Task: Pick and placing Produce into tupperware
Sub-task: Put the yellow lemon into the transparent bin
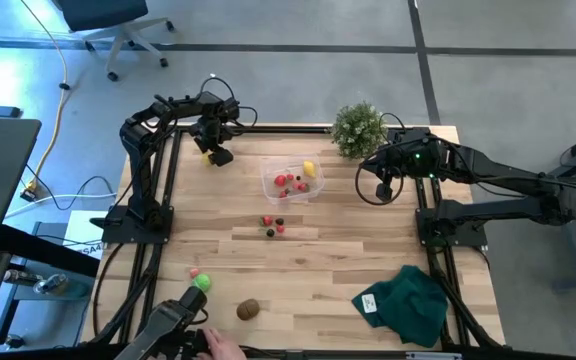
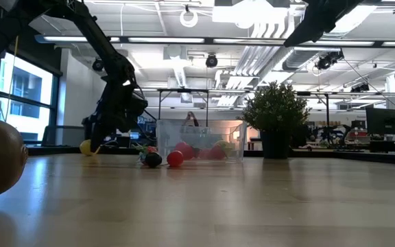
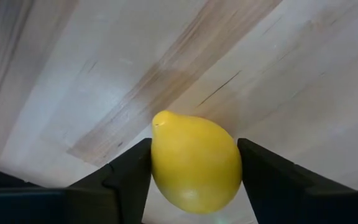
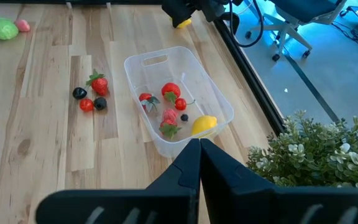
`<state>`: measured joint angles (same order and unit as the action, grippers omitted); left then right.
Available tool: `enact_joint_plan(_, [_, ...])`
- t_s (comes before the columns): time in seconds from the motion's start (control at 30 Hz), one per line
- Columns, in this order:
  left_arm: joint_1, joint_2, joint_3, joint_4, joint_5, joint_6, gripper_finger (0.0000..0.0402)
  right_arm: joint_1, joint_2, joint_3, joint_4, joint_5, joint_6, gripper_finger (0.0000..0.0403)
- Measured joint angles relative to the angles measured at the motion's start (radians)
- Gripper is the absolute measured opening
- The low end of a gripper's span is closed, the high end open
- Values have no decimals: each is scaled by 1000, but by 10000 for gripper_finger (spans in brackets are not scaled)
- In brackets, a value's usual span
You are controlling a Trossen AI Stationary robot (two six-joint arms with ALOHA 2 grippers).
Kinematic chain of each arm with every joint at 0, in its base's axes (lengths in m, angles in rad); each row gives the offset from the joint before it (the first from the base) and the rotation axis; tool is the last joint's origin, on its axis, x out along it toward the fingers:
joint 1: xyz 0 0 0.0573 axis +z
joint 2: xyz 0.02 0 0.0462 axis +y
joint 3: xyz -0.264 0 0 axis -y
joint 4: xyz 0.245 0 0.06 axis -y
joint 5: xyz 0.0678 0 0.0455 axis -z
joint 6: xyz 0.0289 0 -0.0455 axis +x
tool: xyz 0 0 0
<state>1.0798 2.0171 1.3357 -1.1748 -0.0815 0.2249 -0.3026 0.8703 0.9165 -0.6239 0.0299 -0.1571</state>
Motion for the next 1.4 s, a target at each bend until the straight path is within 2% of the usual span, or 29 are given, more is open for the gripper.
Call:
enact_joint_plan(0.13, [0, 0, 3, -1, 19, 19, 198, 0, 0, 0, 0, 0, 0, 0])
enact_joint_plan(0.27, [0, -16, 28, 1, 36, 30, 206, 0, 0, 0, 0, 0, 0, 0])
enact_joint_plan(0.47, [0, -108, 80, 4, 35, 39, 224, 0, 0, 0, 0, 0, 0, 0])
enact_joint_plan(0.7, [-40, -254, 131, 98, 141, 68, 197, 0, 0, 0, 0, 0, 0, 0])
enact_joint_plan(0.87, [-135, -325, 176, 187, 205, 81, 210, 0, 0, 0, 0, 0, 0, 0])
enact_joint_plan(1.0, [-252, -339, 229, 246, 206, 81, 222, 0, 0, 0, 0, 0, 0, 0])
enact_joint_plan(1.1, [-343, -338, 254, 312, 205, 81, 213, 0, 0, 0, 0, 0, 0, 0])
enact_joint_plan(1.27, [-466, -309, 257, 430, 190, 80, 194, 0, 0, 0, 0, 0, 0, 0])
enact_joint_plan(1.4, [-512, -223, 254, 443, 173, 73, 209, 0, 0, 0, 0, 0, 0, 0])
